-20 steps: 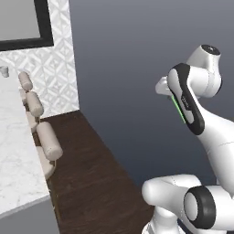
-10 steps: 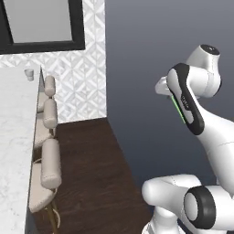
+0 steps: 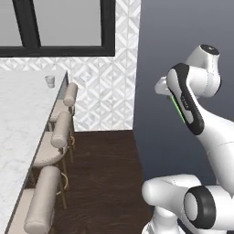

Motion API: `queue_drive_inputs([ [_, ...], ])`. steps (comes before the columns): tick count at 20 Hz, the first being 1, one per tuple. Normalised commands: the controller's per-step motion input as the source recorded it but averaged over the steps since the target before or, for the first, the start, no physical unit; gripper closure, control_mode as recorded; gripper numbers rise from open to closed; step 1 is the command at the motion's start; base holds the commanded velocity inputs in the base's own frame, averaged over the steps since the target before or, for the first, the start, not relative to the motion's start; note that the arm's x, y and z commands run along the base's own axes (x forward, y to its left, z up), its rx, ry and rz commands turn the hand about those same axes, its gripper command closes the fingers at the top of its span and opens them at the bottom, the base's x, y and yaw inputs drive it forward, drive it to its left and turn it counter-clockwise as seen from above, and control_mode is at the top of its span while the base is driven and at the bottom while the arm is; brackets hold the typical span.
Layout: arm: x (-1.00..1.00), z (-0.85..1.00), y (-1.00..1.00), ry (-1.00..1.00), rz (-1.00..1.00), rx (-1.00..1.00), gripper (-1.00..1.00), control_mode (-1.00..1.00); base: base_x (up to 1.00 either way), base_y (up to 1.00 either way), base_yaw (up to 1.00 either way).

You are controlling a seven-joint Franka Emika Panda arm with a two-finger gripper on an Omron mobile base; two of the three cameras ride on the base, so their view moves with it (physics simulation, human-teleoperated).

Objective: Take a straw from the drawer in front and place it inside the glass cup on the dining counter.

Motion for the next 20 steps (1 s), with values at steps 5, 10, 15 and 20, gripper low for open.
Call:
queue_drive_inputs([
  [5, 0.0, 0.0, 0.0, 0.0, 0.0, 0.0, 1.0, 1.0, 1.0, -0.49, 0.38],
  [10, 0.0, 0.0, 0.0, 0.0, 0.0, 0.0, 1.0, 1.0, 1.0, -0.47, 0.39],
  [15, 0.0, 0.0, 0.0, 0.0, 0.0, 0.0, 1.0, 1.0, 1.0, -0.48, 0.41],
  [20, 0.0, 0.0, 0.0, 0.0, 0.0, 0.0, 1.0, 1.0, 0.7, -0.65, 0.47],
])
